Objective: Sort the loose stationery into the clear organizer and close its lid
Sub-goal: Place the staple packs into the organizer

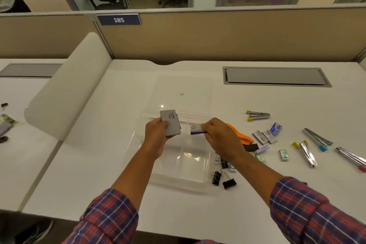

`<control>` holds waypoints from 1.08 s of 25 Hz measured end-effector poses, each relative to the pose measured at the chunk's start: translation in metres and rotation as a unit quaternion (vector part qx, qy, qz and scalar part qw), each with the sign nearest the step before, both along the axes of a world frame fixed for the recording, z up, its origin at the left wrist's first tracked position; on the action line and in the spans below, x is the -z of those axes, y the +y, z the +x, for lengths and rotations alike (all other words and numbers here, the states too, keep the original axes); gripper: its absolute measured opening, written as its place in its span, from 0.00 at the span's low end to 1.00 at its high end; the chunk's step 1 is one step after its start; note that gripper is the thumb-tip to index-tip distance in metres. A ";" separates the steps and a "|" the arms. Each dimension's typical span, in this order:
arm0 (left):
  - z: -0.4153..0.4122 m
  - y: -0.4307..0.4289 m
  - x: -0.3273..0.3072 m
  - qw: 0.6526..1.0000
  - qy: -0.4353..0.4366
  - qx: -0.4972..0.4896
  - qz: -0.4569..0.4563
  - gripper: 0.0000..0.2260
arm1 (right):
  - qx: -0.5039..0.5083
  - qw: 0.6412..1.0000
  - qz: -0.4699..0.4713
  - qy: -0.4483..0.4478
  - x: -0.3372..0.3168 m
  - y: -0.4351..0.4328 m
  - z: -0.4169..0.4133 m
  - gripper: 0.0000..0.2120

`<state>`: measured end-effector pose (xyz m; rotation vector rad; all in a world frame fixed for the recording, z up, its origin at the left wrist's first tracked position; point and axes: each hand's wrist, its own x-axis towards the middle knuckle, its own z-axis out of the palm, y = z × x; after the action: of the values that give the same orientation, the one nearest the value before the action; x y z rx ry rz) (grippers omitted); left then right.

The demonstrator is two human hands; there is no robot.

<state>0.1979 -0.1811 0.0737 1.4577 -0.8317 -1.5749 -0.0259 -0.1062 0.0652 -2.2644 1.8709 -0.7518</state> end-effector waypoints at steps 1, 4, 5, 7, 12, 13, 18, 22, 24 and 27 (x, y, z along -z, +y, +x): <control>0.003 0.001 0.002 1.000 -0.006 0.003 0.003 0.15 | -0.006 1.000 0.007 0.023 0.003 -0.002 0.003 0.11; 0.010 0.004 0.009 1.000 -0.010 0.009 0.015 0.15 | -0.012 0.995 0.032 0.093 0.010 -0.010 0.010 0.13; 0.011 0.005 0.010 1.000 -0.011 0.008 0.021 0.15 | -0.014 0.992 0.039 0.117 0.012 -0.012 0.012 0.14; 0.013 0.006 0.011 0.999 -0.009 0.010 0.032 0.14 | -0.021 0.986 0.053 0.155 0.016 -0.018 0.015 0.17; 0.020 0.005 0.010 0.998 0.013 0.028 0.047 0.13 | -0.027 0.972 0.107 0.210 0.020 -0.025 0.027 0.19; 0.022 0.005 0.009 0.998 0.015 0.031 0.049 0.13 | -0.033 0.967 0.112 0.228 0.021 -0.026 0.028 0.19; 0.029 0.003 0.009 0.997 0.023 0.042 0.055 0.14 | -0.014 0.946 0.120 0.302 0.015 -0.030 0.030 0.17; 0.026 0.001 0.010 0.997 0.024 0.054 0.050 0.17 | 0.005 0.943 0.132 0.304 0.011 -0.029 0.033 0.10; 0.022 0.002 0.009 0.997 0.015 0.064 0.046 0.19 | 0.040 0.961 0.141 0.233 0.009 -0.030 0.031 0.12; 0.015 0.003 0.005 0.996 0.006 0.086 0.039 0.19 | 0.076 0.982 0.154 0.080 0.000 -0.033 0.027 0.21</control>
<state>0.2132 -0.1785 0.0684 1.4637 -0.9179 -1.7597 0.0014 -0.1390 0.0657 -2.0576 2.0813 -0.2746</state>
